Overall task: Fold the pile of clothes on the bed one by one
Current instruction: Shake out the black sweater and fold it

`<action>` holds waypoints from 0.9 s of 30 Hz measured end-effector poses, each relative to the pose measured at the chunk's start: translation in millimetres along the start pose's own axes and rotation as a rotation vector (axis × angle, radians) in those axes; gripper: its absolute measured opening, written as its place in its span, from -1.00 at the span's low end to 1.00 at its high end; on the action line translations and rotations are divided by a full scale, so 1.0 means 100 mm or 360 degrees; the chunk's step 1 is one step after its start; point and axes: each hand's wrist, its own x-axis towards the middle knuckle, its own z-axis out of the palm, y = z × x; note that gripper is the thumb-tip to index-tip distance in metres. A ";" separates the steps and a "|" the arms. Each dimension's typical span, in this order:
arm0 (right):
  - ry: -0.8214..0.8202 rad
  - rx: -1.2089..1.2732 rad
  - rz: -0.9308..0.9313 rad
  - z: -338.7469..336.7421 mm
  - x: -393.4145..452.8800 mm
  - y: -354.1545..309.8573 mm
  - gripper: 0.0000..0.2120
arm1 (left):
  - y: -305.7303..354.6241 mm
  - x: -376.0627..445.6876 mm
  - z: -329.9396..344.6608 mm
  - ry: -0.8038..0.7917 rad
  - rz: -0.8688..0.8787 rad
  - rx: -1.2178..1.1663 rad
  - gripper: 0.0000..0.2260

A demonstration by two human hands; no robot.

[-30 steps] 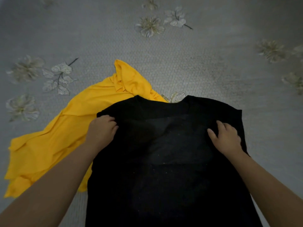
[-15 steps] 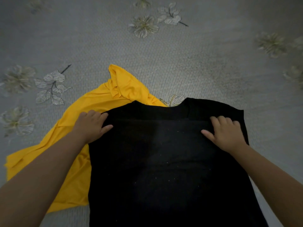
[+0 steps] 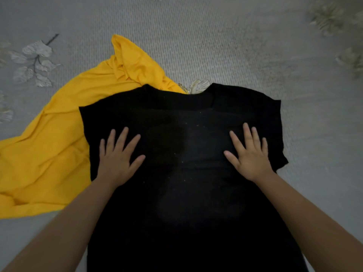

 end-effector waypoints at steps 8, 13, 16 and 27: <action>0.0423 0.0285 -0.0033 0.11 -0.83 0.29 -0.37 | 0.22 -0.69 0.14 0.0389 -0.0317 -0.0138 -0.48; 0.0322 0.0476 0.0190 0.52 -1.72 0.57 -0.38 | 0.33 -1.84 0.54 0.0256 -0.0905 -0.0311 -0.44; 0.0366 0.0574 0.0275 0.64 -2.08 0.54 -0.37 | 0.39 -2.32 0.67 0.0141 -0.1158 -0.0402 -0.41; 0.0198 0.1021 0.0596 0.99 -3.21 0.70 -0.34 | 0.33 -3.35 0.85 0.0031 -0.0773 -0.0837 -0.42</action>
